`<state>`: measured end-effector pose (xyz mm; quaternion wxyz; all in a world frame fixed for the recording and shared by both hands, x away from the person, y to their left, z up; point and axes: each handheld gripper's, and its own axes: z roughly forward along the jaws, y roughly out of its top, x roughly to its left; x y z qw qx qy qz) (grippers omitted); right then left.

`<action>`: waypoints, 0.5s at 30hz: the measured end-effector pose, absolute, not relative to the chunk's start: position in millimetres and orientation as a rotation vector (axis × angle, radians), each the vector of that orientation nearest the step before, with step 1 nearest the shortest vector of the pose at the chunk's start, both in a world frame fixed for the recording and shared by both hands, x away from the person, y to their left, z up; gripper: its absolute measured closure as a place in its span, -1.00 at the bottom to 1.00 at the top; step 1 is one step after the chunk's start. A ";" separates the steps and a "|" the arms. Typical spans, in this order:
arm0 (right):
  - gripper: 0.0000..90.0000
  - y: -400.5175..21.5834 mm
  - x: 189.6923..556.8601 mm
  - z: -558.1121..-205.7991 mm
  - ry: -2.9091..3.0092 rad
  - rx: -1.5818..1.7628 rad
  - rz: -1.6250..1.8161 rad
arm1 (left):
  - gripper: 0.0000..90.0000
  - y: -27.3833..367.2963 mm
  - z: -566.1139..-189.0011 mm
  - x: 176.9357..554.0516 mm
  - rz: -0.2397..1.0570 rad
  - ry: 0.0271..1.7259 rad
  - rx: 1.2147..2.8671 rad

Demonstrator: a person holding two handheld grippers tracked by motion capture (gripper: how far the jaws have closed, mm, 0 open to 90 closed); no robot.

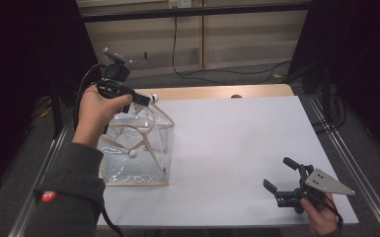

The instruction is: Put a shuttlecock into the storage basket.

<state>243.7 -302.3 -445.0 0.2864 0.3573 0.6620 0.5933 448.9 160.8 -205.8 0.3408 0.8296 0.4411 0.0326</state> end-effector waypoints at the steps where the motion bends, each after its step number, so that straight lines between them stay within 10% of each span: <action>1: -1.00 -302.1 243.7 -445.0 1.768 0.956 1.587 | 0.97 161.3 -206.2 448.9 0.084 1.150 2.157; 15: -1.00 -302.3 243.8 -444.9 1.767 0.955 1.587 | 0.97 172.0 -211.1 453.4 0.099 1.185 2.133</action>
